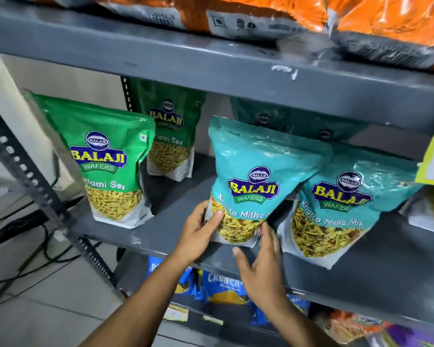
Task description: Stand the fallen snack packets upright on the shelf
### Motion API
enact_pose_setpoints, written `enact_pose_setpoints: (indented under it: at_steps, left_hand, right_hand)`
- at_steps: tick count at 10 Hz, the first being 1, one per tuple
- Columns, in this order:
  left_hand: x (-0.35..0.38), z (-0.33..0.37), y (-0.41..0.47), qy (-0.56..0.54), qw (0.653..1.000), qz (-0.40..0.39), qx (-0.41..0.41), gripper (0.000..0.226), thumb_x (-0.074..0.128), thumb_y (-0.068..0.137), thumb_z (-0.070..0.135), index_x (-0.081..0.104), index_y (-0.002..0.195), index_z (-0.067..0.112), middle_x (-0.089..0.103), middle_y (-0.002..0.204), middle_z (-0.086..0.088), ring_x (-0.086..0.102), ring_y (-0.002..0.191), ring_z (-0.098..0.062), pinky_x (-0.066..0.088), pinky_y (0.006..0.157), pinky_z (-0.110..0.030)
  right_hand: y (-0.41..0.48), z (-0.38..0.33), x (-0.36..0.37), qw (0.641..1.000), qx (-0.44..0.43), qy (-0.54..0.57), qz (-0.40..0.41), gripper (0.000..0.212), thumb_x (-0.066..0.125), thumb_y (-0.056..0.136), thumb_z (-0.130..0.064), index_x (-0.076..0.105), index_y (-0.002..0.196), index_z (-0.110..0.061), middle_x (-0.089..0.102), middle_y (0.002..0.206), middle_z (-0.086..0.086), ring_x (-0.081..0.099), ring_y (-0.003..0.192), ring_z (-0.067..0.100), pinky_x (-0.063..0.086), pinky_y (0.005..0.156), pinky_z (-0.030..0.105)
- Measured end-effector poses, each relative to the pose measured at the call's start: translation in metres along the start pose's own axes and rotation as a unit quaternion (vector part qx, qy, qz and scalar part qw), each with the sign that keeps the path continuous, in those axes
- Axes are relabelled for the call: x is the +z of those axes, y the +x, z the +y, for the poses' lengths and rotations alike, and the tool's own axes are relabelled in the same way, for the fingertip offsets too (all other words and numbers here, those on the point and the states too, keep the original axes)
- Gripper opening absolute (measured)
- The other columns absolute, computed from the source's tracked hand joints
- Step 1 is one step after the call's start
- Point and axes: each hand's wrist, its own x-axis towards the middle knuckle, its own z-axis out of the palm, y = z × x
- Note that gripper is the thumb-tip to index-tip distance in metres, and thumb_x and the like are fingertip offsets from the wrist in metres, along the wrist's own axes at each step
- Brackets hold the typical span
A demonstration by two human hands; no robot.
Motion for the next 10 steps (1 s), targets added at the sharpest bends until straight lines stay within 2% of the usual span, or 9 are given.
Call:
enact_pose_setpoints:
  at_steps: [1, 2, 3, 4, 5, 7, 8, 9, 10]
  left_hand:
    - [-0.003, 0.000, 0.003, -0.002, 1.000, 0.003, -0.006, 0.043, 0.062, 0.081, 0.045, 0.061, 0.116, 0.020, 0.074, 0.111, 0.013, 0.066, 0.106, -0.003, 0.051, 0.086, -0.016]
    - [-0.005, -0.003, 0.006, -0.017, 1.000, 0.002, -0.007, 0.043, 0.062, 0.081, 0.044, 0.062, 0.116, 0.018, 0.075, 0.110, 0.011, 0.067, 0.105, -0.003, 0.052, 0.084, -0.017]
    - [-0.005, -0.006, 0.008, -0.039, 0.999, -0.005, -0.014, 0.034, 0.060, 0.086, 0.034, 0.062, 0.116, 0.018, 0.075, 0.108, 0.010, 0.068, 0.104, -0.004, 0.052, 0.083, -0.017]
    - [-0.007, -0.008, 0.005, -0.051, 0.999, -0.020, -0.004, 0.038, 0.065, 0.084, 0.035, 0.060, 0.118, 0.021, 0.075, 0.112, 0.011, 0.067, 0.105, -0.004, 0.052, 0.085, -0.017]
    - [-0.013, -0.015, 0.001, -0.017, 0.998, -0.059, 0.012, 0.070, 0.086, 0.064, 0.037, 0.054, 0.126, 0.032, 0.069, 0.123, 0.016, 0.064, 0.114, -0.003, 0.051, 0.088, -0.016]
    - [-0.021, -0.023, 0.007, 0.042, 0.997, -0.064, -0.004, 0.084, 0.094, 0.046, 0.043, 0.056, 0.121, 0.046, 0.068, 0.124, 0.016, 0.064, 0.117, -0.006, 0.052, 0.089, -0.014]
    - [-0.024, -0.020, 0.008, 0.036, 0.996, -0.076, -0.026, 0.087, 0.095, 0.048, 0.039, 0.056, 0.126, 0.037, 0.068, 0.128, 0.008, 0.062, 0.120, -0.012, 0.052, 0.099, -0.031]
    - [-0.023, -0.011, 0.007, 0.046, 0.994, -0.086, -0.044, 0.089, 0.094, 0.049, 0.026, 0.055, 0.128, 0.025, 0.068, 0.128, 0.001, 0.063, 0.120, -0.018, 0.047, 0.106, -0.049]
    - [-0.017, 0.003, -0.007, 0.095, 0.992, -0.075, -0.046, 0.103, 0.093, 0.052, 0.033, 0.042, 0.141, 0.024, 0.058, 0.140, 0.002, 0.054, 0.130, -0.017, 0.040, 0.112, -0.047]
  right_hand:
    - [0.002, 0.001, 0.001, 1.000, -0.015, 0.005, 0.007, 0.081, 0.071, 0.082, -0.025, 0.028, 0.148, -0.008, 0.033, 0.151, 0.013, 0.022, 0.134, 0.008, 0.002, 0.097, -0.010]
    - [-0.002, 0.005, -0.004, 0.995, -0.009, 0.022, 0.095, 0.081, 0.073, 0.076, -0.030, 0.031, 0.143, -0.011, 0.034, 0.144, 0.014, 0.029, 0.135, 0.017, 0.017, 0.111, 0.009]
    - [0.005, 0.025, -0.027, 0.949, 0.071, 0.062, 0.301, 0.095, 0.082, 0.061, -0.035, 0.028, 0.136, -0.011, 0.031, 0.136, 0.022, 0.038, 0.127, 0.032, 0.036, 0.107, 0.049]
    - [0.030, 0.057, -0.068, 0.936, 0.135, -0.005, 0.325, 0.128, 0.089, 0.048, -0.046, 0.017, 0.144, -0.002, 0.027, 0.147, 0.027, 0.027, 0.138, 0.040, 0.024, 0.115, 0.052]
    - [0.045, 0.077, -0.095, 0.968, 0.125, 0.083, 0.200, 0.138, 0.094, 0.039, -0.039, 0.009, 0.148, -0.024, 0.034, 0.144, 0.000, 0.038, 0.131, 0.003, 0.028, 0.110, 0.021]
    - [0.049, 0.098, -0.111, 0.980, 0.124, 0.094, 0.121, 0.122, 0.089, 0.035, -0.056, 0.021, 0.135, -0.044, 0.046, 0.121, -0.031, 0.050, 0.107, -0.007, 0.036, 0.088, 0.010]
    - [0.050, 0.105, -0.120, 0.985, 0.122, 0.093, 0.080, 0.116, 0.090, 0.041, -0.050, 0.023, 0.135, -0.041, 0.048, 0.125, -0.022, 0.051, 0.114, 0.001, 0.040, 0.098, 0.025]
    - [0.051, 0.106, -0.130, 0.988, 0.114, 0.098, 0.033, 0.110, 0.091, 0.045, -0.047, 0.025, 0.133, -0.042, 0.049, 0.125, -0.023, 0.051, 0.110, -0.016, 0.039, 0.103, 0.033]
    - [0.041, 0.097, -0.136, 0.992, 0.085, 0.094, 0.021, 0.121, 0.090, 0.045, -0.045, 0.018, 0.142, -0.037, 0.042, 0.133, -0.026, 0.043, 0.117, -0.023, 0.039, 0.105, 0.032]
